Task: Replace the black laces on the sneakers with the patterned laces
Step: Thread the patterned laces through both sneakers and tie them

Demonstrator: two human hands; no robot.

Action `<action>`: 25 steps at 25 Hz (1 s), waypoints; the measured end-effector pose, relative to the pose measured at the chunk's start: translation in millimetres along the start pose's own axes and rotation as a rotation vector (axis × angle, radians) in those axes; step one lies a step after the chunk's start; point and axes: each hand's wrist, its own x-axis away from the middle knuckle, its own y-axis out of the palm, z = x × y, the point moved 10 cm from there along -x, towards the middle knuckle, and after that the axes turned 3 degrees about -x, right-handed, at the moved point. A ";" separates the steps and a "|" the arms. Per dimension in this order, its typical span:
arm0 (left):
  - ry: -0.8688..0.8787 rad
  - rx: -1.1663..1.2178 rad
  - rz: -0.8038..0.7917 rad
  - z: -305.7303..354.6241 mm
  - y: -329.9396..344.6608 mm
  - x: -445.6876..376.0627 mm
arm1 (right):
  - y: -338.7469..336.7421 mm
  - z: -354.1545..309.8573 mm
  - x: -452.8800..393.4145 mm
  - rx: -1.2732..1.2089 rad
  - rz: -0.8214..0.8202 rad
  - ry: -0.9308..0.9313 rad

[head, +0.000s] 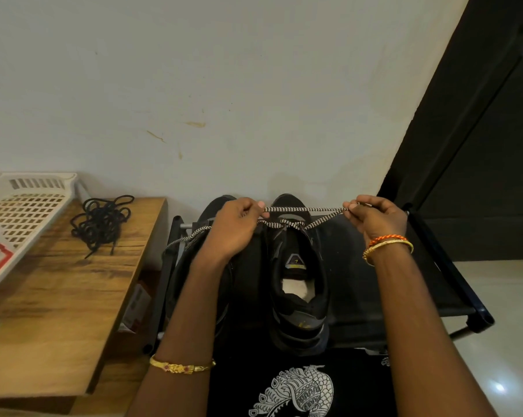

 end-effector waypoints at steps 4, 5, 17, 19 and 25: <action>-0.030 -0.234 0.215 -9.1 -32.1 1.9 | -12.7 10.9 -6.7 0.063 0.105 0.039; -0.040 -0.258 0.285 -9.8 -40.5 3.0 | -15.1 13.0 -7.8 0.079 0.121 0.051; -0.074 0.250 0.142 -6.5 -8.9 2.6 | 46.3 -38.8 34.8 0.702 -0.089 -0.642; -0.002 0.206 0.109 6.8 -0.6 4.0 | 85.9 -23.4 62.6 0.735 -0.436 -0.673; -0.103 0.282 0.090 5.3 10.3 6.8 | 104.4 -3.6 68.6 0.707 -0.660 -0.561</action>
